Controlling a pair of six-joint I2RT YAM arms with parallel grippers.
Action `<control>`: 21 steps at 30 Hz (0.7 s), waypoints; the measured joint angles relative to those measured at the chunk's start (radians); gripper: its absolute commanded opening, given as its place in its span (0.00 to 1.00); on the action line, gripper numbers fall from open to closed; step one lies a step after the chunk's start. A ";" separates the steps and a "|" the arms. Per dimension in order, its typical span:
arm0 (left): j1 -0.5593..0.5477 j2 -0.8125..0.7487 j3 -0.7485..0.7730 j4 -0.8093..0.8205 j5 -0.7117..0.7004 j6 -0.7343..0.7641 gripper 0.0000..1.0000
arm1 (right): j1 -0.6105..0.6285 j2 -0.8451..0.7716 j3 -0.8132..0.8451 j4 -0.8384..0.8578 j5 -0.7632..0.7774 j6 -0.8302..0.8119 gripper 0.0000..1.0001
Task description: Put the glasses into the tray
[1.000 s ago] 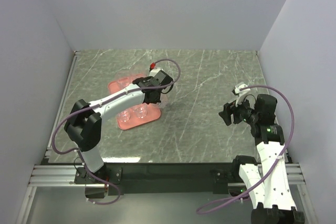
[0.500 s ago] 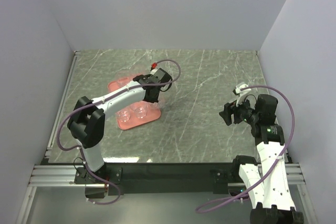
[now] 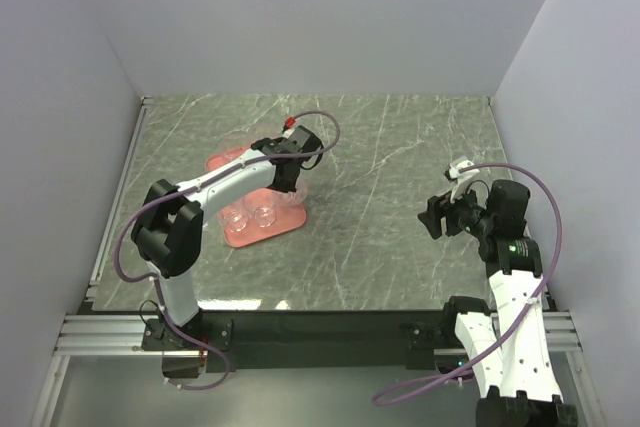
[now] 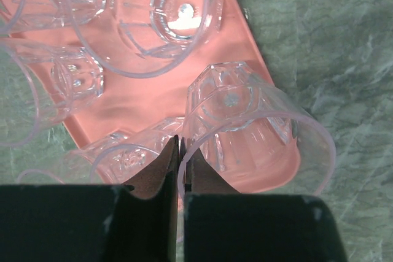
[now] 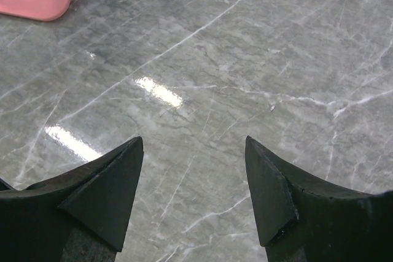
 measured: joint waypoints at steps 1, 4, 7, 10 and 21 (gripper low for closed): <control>0.005 0.002 0.002 0.000 0.000 0.003 0.09 | 0.000 0.000 0.000 0.000 0.000 0.000 0.74; 0.018 0.009 0.011 -0.001 0.001 0.013 0.11 | 0.000 0.000 0.000 0.000 0.000 0.000 0.74; 0.026 0.017 0.016 0.002 0.005 0.018 0.15 | 0.000 0.000 0.000 0.000 0.000 0.000 0.74; 0.027 0.019 0.017 0.001 0.010 0.020 0.16 | -0.002 0.000 0.000 0.000 0.000 0.000 0.74; 0.027 0.026 0.040 0.009 0.033 0.021 0.31 | -0.004 0.000 0.000 0.000 0.000 0.000 0.74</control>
